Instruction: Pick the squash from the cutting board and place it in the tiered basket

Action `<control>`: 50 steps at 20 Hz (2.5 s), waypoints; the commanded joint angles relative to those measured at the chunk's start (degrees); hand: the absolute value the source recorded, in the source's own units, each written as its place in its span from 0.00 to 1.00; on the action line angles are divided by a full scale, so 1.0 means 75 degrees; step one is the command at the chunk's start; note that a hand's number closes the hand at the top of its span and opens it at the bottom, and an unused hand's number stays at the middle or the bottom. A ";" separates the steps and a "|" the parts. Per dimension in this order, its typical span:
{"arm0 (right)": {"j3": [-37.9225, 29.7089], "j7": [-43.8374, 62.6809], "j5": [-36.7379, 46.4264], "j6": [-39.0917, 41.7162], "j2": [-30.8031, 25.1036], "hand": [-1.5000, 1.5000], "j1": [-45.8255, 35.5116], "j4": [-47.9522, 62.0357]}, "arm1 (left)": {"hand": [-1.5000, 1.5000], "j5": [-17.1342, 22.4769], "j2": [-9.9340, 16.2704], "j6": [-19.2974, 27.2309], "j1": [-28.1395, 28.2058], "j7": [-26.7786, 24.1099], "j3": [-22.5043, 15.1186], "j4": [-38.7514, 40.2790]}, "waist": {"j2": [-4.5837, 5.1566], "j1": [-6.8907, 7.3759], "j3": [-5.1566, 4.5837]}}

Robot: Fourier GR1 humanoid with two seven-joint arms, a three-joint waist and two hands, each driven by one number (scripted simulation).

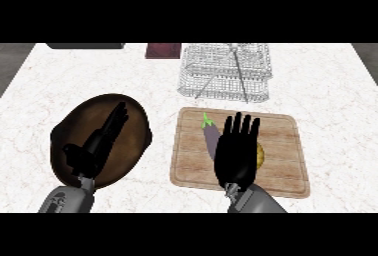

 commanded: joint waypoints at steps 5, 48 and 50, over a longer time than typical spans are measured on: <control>-0.0279 -0.0190 0.0610 -0.0681 -0.0021 0.00 0.0712 0.0201 | 0.50 -0.0132 -0.0182 -0.0294 0.0033 -0.0229 0.0312 0.0251 | 0.0004 0.0003 -0.0001; -0.7992 -0.6345 -0.6596 -0.1283 -0.3658 1.00 -0.2415 0.1200 | 0.50 -0.0551 -0.0440 -0.0560 0.0319 0.0457 0.0531 -0.0684 | -0.0010 0.0082 -0.0003; -0.8030 -0.6073 -0.6761 -0.1191 -0.3801 1.00 -0.3102 0.1662 | 0.50 -0.0626 -0.0582 -0.0509 0.0127 0.0106 0.0605 -0.0122 | 0.0008 0.0083 -0.0005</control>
